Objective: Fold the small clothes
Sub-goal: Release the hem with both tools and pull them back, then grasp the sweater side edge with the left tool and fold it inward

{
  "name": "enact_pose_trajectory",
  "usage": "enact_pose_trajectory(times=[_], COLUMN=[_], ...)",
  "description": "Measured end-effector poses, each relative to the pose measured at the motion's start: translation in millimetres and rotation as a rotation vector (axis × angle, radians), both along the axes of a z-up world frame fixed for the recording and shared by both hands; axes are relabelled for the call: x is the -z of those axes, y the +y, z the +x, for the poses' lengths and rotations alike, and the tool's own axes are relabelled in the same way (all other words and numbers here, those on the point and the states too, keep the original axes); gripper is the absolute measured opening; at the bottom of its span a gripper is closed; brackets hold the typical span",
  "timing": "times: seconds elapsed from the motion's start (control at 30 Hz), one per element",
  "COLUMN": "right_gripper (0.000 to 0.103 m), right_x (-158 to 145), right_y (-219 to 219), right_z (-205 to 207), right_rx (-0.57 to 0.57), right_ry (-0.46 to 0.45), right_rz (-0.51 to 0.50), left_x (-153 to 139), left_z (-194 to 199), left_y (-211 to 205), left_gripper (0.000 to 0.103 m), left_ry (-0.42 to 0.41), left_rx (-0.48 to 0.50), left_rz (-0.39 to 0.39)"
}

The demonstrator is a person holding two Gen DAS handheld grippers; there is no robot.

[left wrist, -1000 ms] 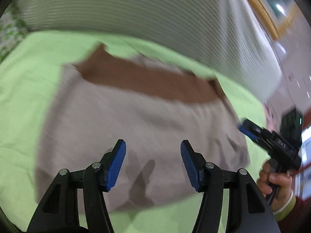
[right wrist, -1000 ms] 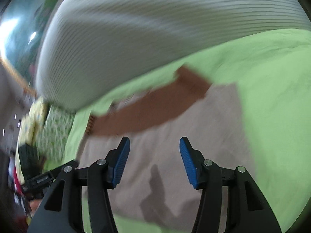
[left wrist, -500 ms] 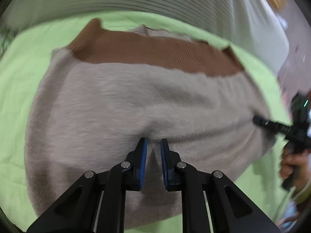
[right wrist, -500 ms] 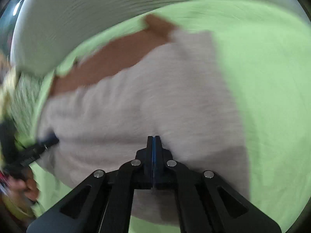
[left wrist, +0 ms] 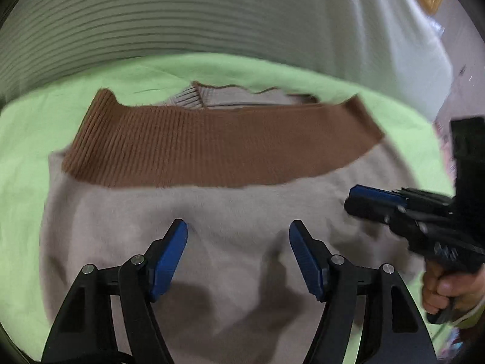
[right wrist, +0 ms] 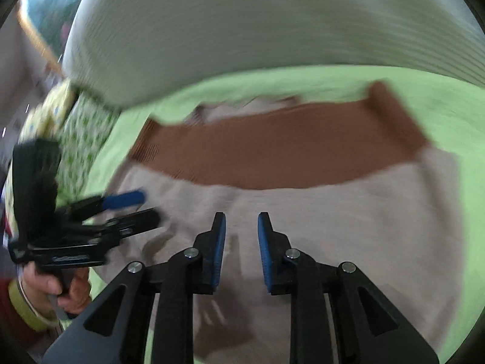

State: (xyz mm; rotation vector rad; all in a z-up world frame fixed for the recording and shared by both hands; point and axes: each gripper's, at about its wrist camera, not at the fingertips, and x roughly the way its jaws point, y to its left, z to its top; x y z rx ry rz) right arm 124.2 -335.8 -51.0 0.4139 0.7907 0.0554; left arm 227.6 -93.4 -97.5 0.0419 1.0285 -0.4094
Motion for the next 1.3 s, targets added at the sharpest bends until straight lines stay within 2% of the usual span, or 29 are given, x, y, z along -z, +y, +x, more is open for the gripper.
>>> enact_pose_trajectory(times=[0.03,0.1,0.17,0.2,0.23,0.33,0.37,0.43,0.57,0.63,0.83,0.97,1.03,1.17,1.3], right_gripper=[0.023,0.023,0.023,0.023,0.023,0.023,0.022,0.023,0.025,0.036,0.038,0.041,0.045,0.045,0.045], right_x=[4,13,22,23,23,19,18,17,9,4,-5,-7,-5,4,20], right_y=[5,5,-15,-25,-38,-74,-84,-97,-99,-97,-75,-49,-28,10,27], right_z=[12,23,38,42,47,50,49,43,22,6,-35,-60,-58,-61,-75], right_rx=[-0.045,-0.059,-0.002,0.020,0.067,0.216,0.268,0.320,0.350,0.354,0.324,0.286,0.275,0.236,0.230], right_ry=[0.013,0.040,0.056,0.050,0.036,-0.012,-0.015,-0.027,-0.048,-0.063,-0.084,-0.080,-0.079,-0.061,-0.029], right_rz=[-0.024,-0.050,-0.073,-0.062,-0.057,-0.067,-0.081,-0.062,-0.043,-0.022,0.046,0.039,0.033,0.031,0.036], left_x=[3,9,10,12,12,11,11,7,-6,-11,-15,-16,-11,1,19], left_z=[7,26,45,53,59,70,72,67,44,29,-31,-79,-102,-141,-151], left_y=[-1,0,4,8,13,32,38,47,72,82,120,143,155,187,196], left_gripper=[0.069,0.070,0.068,0.062,0.060,0.054,0.048,0.047,0.058,0.059,0.061,0.070,0.072,0.075,0.075], left_ry=[-0.006,-0.010,-0.018,-0.022,-0.024,-0.032,-0.028,-0.025,-0.053,-0.054,-0.023,-0.021,0.000,0.073,0.147], left_rx=[-0.007,-0.045,-0.089,-0.108,-0.131,-0.169,-0.175,-0.186,-0.261,-0.295,-0.413,-0.490,-0.524,-0.599,-0.627], left_rz=[0.025,0.063,0.058,0.062,0.061,0.003,-0.018,-0.043,-0.046,-0.066,-0.107,-0.138,-0.165,-0.197,-0.258])
